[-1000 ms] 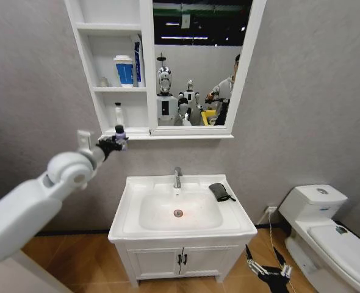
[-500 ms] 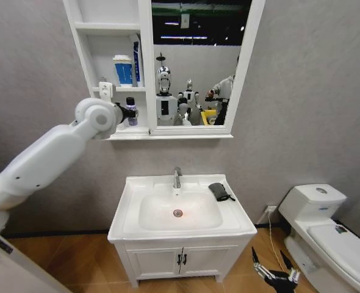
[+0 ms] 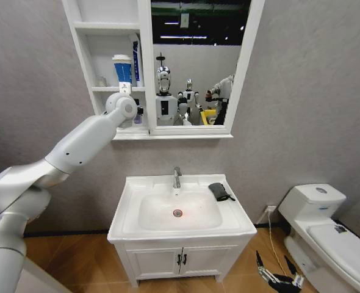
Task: Move facial cleanser and shampoo from washbasin to cabinet, then wipe washbasin with towel.
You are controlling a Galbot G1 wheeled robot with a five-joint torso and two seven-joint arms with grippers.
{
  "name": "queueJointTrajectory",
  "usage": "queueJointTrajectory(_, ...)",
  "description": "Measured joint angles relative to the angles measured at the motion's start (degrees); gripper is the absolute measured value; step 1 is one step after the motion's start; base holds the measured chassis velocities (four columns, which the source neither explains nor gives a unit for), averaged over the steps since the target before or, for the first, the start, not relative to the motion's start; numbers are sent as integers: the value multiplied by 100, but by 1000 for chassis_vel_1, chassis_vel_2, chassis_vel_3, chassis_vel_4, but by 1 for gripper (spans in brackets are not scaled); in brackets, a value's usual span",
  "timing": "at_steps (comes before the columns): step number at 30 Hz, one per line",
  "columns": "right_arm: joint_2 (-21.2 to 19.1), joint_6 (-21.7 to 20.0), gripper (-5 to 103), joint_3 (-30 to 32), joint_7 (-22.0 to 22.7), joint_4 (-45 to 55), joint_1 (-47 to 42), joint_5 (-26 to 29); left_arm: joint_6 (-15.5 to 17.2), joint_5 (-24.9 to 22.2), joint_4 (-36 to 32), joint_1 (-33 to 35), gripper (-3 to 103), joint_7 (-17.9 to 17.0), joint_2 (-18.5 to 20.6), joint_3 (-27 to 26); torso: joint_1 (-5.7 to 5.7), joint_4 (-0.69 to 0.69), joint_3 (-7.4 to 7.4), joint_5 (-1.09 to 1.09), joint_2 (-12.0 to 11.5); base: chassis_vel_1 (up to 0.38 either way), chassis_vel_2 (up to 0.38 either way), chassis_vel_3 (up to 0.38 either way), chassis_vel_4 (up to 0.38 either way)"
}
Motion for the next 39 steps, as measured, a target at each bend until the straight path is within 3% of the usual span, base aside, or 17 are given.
queueJointTrajectory(8,8,-85,100,58,0,0,73,50,-50,490,656,106,43,282,-446,-106,1,-1,0,1,0,0,0,0,0)
queueJointTrajectory(17,-1,-43,100,67,2,-93,52,71,-82,884,860,182,42,422,-498,-106,0,0,0,1,0,0,0,0,0)
queueJointTrajectory(23,-1,-65,100,75,3,-100,87,88,-84,885,812,252,68,423,-433,-107,0,0,0,0,0,0,0,0,0)
queueJointTrajectory(28,7,-64,100,75,10,-121,86,99,-69,776,660,276,79,401,-335,-134,0,-1,0,1,0,0,0,0,0)
queueJointTrajectory(31,11,-59,100,87,11,-149,91,112,-52,457,16,420,94,286,-26,-135,0,-1,0,1,0,0,0,0,0)
queueJointTrajectory(32,11,-59,100,87,11,-149,91,112,-52,457,16,420,94,286,-26,-135,0,-1,0,1,0,0,0,0,0)
queueJointTrajectory(34,33,-63,100,79,-27,-129,86,82,-62,165,-761,680,100,264,390,-169,0,-2,-1,1,1,0,0,0,0)
queueJointTrajectory(35,33,-63,100,79,-27,-129,86,82,-62,165,-761,680,100,264,390,-169,0,-2,-1,1,1,0,0,0,0)
queueJointTrajectory(36,53,-73,100,68,-47,-96,82,56,-98,140,-1102,863,100,328,644,-221,-1,-2,-1,1,1,0,0,0,0)
queueJointTrajectory(37,70,-78,100,63,-69,-62,79,37,-151,261,-1368,1041,100,487,910,-283,-1,-3,0,1,0,0,0,0,0)
queueJointTrajectory(39,82,-64,100,62,-147,-9,64,47,-363,903,-1941,1551,100,1329,1576,-528,0,-3,-1,0,1,0,0,0,0)
